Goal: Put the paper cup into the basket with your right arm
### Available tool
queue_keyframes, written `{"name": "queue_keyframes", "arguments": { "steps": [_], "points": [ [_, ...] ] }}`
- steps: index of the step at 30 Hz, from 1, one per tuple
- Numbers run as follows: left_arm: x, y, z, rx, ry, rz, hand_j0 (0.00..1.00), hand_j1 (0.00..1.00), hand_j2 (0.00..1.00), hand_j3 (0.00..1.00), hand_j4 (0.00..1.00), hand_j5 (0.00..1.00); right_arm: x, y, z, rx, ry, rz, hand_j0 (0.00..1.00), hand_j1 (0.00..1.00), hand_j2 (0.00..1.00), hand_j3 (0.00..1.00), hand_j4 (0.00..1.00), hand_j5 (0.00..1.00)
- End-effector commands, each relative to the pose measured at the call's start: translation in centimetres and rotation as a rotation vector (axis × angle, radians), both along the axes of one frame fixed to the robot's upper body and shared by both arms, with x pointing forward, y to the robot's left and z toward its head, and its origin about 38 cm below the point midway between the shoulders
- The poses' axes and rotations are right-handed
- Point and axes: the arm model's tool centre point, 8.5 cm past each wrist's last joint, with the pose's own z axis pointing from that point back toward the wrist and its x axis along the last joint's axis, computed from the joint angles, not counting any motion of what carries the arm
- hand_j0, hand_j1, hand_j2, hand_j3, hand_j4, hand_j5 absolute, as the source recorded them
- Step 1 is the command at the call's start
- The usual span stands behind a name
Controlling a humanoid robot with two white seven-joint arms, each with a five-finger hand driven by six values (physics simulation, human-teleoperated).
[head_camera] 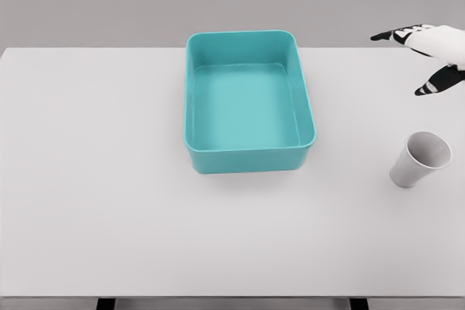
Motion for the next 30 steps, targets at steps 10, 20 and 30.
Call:
{"name": "queue_keyframes", "arguments": {
  "steps": [10,20,30],
  "points": [
    [0.0,0.0,0.0,0.0,0.0,0.001,1.0,1.0,1.0,1.0,1.0,1.0,0.3,-2.2,2.0,0.051,-0.049,-0.062,1.0,1.0,1.0,1.0,1.0,1.0],
    [0.0,0.0,0.0,0.0,0.0,-0.001,1.0,1.0,1.0,1.0,1.0,1.0,-0.1,-15.3,-1.1,0.854,0.024,-0.2,1.0,1.0,1.0,1.0,1.0,1.0],
    [0.0,0.0,0.0,0.0,0.0,-0.001,1.0,1.0,1.0,1.0,1.0,1.0,-3.5,-18.0,-3.6,0.721,0.061,-0.231,1.0,1.0,1.0,1.0,1.0,1.0]
  ]
}}
